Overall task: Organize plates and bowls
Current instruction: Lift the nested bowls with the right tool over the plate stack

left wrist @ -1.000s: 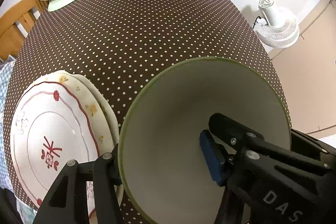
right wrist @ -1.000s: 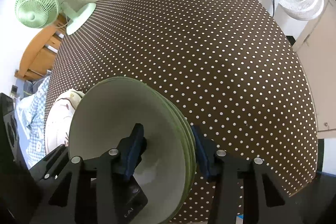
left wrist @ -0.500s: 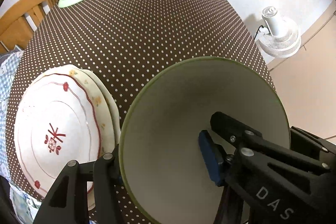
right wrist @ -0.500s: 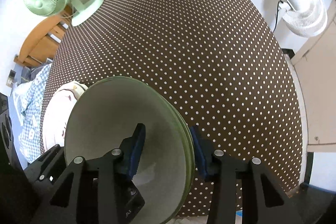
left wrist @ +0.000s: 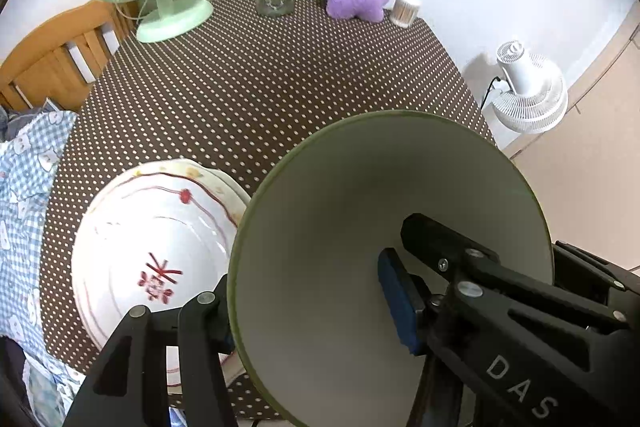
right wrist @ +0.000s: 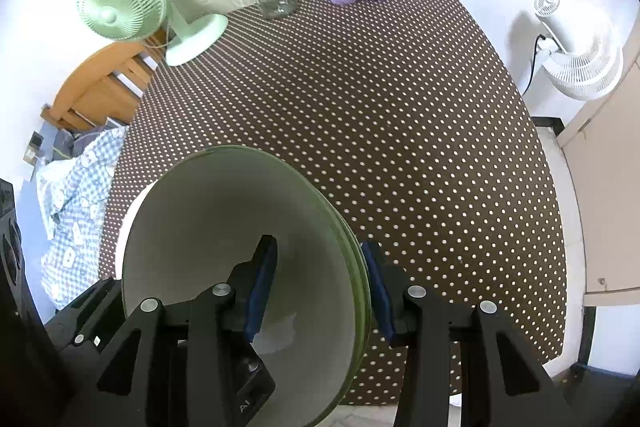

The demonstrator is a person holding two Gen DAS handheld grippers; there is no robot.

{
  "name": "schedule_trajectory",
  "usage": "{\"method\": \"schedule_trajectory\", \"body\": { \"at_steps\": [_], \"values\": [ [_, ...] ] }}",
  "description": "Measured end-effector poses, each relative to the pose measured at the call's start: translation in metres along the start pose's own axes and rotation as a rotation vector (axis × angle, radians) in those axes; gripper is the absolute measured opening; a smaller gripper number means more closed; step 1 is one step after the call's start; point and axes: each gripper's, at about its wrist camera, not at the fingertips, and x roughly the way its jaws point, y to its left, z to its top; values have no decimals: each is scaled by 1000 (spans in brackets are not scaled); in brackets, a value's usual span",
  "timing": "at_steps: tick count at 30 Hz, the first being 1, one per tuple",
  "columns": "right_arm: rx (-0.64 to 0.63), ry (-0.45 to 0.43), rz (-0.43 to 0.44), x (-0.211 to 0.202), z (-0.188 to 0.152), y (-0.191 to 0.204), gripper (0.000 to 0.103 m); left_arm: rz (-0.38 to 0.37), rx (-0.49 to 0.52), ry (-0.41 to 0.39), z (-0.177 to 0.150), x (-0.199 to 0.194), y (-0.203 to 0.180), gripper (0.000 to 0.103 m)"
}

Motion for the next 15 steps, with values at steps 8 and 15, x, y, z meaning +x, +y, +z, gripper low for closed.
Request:
{"method": "schedule_trajectory", "body": {
  "at_steps": [8, 15],
  "values": [
    [6, -26, 2, -9, 2, 33, 47, 2, 13, -24, 3, -19, 23, 58],
    [10, -28, 4, -3, 3, 65, 47, 2, 16, -25, 2, -27, 55, 58]
  ]
}}
